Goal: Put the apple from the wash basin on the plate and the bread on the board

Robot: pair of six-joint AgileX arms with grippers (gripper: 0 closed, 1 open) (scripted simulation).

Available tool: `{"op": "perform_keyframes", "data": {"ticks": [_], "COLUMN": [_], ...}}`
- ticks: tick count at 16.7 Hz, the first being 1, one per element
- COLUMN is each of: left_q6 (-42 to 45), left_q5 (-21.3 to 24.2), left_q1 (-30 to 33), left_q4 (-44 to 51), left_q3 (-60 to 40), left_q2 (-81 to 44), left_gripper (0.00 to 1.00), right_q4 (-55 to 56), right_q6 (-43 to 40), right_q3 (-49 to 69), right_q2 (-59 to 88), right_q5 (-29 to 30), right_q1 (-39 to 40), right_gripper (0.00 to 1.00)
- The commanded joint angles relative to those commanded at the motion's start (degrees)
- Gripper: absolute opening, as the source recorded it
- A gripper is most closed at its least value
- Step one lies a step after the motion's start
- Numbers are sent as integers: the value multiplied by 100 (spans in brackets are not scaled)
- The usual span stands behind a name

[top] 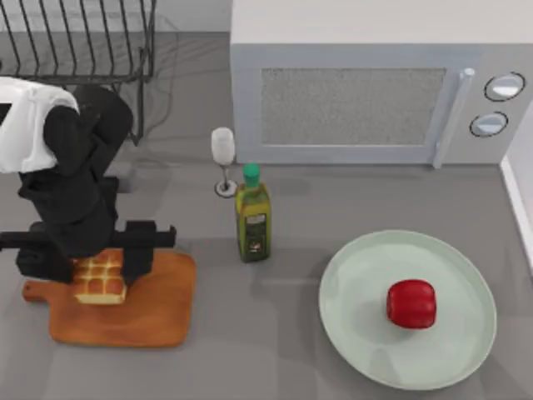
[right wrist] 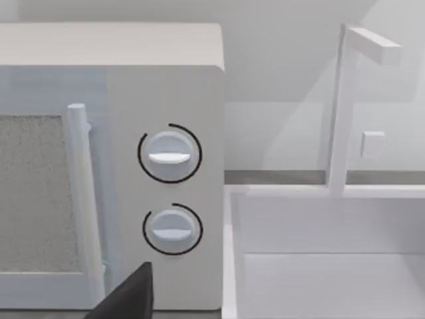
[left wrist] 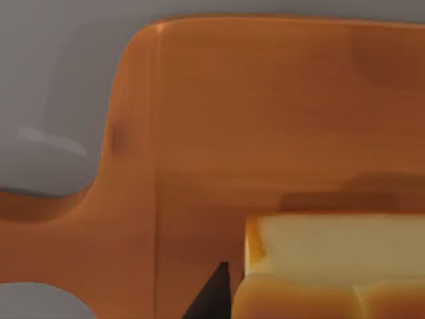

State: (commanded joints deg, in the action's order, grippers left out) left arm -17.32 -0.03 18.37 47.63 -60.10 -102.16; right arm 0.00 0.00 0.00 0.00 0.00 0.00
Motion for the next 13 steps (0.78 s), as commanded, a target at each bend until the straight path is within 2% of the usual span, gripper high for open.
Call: {"op": "perform_keyframes", "data": {"ticks": [8,13], "left_q6": [0,0], "left_q5": [0,0], "left_q1": [0,0], "left_q4": [0,0], "left_q3": [0,0], "left_q2": [0,0], "left_gripper": [98,100], "right_q4": [0,0], "right_q6": [0,0], "right_q3": [0,0], "right_q2": [0,0], "right_q5": [0,0], "right_q1": [0,0], "right_gripper": [100,100]}}
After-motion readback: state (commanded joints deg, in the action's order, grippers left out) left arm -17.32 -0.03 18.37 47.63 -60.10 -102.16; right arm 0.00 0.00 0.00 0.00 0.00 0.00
